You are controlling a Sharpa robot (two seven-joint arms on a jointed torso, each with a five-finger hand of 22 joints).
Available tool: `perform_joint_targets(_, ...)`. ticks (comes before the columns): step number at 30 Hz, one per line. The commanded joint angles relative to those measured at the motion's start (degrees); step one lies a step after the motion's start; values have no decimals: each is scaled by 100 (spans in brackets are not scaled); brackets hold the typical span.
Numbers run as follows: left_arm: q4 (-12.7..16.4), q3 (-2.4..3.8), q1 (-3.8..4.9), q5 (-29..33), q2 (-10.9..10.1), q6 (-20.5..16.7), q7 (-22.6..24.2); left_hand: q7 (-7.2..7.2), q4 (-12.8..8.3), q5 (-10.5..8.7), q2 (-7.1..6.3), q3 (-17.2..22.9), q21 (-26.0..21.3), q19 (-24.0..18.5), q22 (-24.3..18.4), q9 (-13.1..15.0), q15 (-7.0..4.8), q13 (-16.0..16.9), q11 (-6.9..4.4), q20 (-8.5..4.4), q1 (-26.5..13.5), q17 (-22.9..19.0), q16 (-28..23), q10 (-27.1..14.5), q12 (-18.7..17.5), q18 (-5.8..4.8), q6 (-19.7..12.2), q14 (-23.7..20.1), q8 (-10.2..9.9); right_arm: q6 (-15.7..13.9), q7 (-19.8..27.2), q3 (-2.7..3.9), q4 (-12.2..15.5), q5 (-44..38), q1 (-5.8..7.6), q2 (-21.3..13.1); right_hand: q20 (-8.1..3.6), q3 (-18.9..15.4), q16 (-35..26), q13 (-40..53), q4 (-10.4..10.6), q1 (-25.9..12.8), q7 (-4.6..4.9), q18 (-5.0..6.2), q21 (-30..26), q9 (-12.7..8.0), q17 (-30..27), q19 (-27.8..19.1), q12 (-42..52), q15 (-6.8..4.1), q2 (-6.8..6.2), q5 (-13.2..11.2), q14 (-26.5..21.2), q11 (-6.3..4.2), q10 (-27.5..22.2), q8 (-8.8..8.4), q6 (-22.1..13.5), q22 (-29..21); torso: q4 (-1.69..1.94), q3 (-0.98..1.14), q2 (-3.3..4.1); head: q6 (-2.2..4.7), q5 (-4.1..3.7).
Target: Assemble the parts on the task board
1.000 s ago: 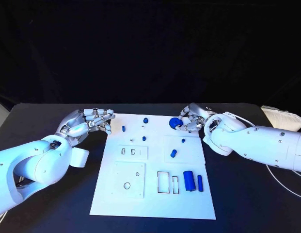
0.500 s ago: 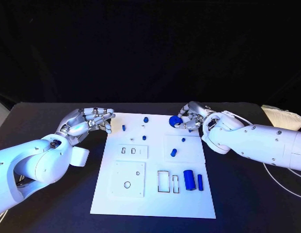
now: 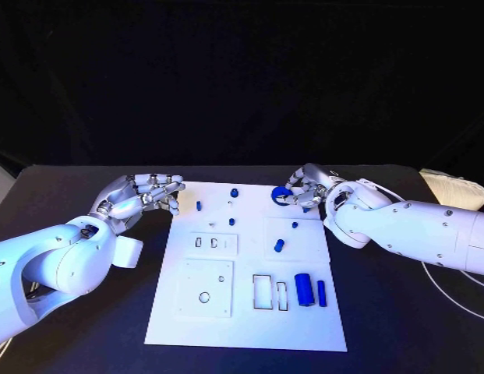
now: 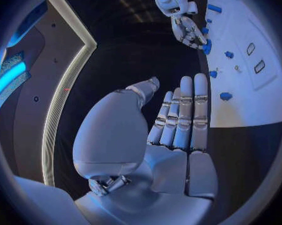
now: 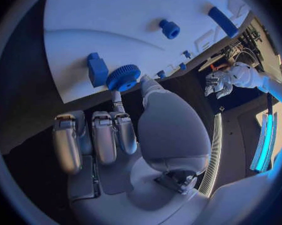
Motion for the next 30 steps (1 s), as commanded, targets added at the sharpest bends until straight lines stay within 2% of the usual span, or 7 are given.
perform_joint_targets(1,8,5,5,-14,8,93,-2,-8,-11,-13,41,39,24,-46,12,-8,13,-5,-5,10,11,-10,33,-50,-15,76,-37,-48,-26,65,20,-14,-7,116,-22,12,11,-40,29,1508,-4,-48,-39,-81,26,4,1404,600,26,13,16,-17,565,2,620,22,11,1509,5,-2,1,12,-8)
perform_joint_targets(6,11,5,5,-14,8,100,-11,-8,-11,-13,41,39,24,-46,12,-8,13,-5,-5,10,11,-10,33,-50,-15,76,-37,-48,-26,91,-19,-14,-20,75,-22,34,7,-48,30,1508,-35,126,-43,-81,26,4,1409,600,26,9,60,-40,566,-2,620,28,12,1509,4,-7,2,13,-7)
perform_joint_targets(9,11,5,6,-14,7,109,-25,-5,-22,-13,40,48,37,-55,20,-9,13,-5,-3,11,17,-11,34,-55,-15,77,-40,-51,-28,120,-98,-14,-35,27,-21,52,4,-39,29,1508,-46,329,-45,-81,26,4,1405,600,26,6,116,-321,565,-5,620,36,15,1509,4,-6,1,12,-9)
perform_joint_targets(13,12,5,6,-14,4,119,-36,-5,-22,-13,40,48,37,-55,20,-9,13,-5,-3,11,17,-11,34,-55,-15,77,-40,-51,-28,163,-208,-14,-44,-237,-21,71,1,13,27,1508,-122,620,-46,-81,26,3,1400,600,26,3,89,-354,564,-8,620,44,22,1509,2,-4,-1,9,-9)
perform_joint_targets(15,13,5,6,-14,4,124,-41,-5,-22,-13,40,48,37,-55,20,-9,13,-5,-3,11,17,-11,34,-55,-15,77,-40,-51,-28,179,-267,-15,-39,-429,-22,81,0,95,28,1508,-145,787,-46,-81,26,0,1401,600,26,1,49,-523,564,-9,620,47,30,1509,2,-4,-1,8,-9)
perform_joint_targets(22,14,5,6,-14,5,136,-53,-1,-26,-13,39,53,47,-63,26,-11,16,-6,1,12,15,-13,34,-63,-17,77,-46,-54,-32,206,-531,-15,-8,-1111,-25,115,-8,274,29,1508,-196,1101,-62,-81,26,0,1407,600,26,-8,-10,-445,565,-23,620,76,112,1509,6,-1,-5,17,-13)
perform_joint_targets(30,16,4,6,-12,2,143,-74,6,-21,-14,48,60,61,-77,34,-12,22,-6,6,15,0,-16,34,-71,-18,75,-51,-60,-35,106,-696,-15,27,-1312,-27,118,-17,353,26,1508,-149,1125,-73,-81,26,-2,1397,600,26,-19,-6,-284,563,-33,620,91,172,1509,2,-1,1,48,-13)
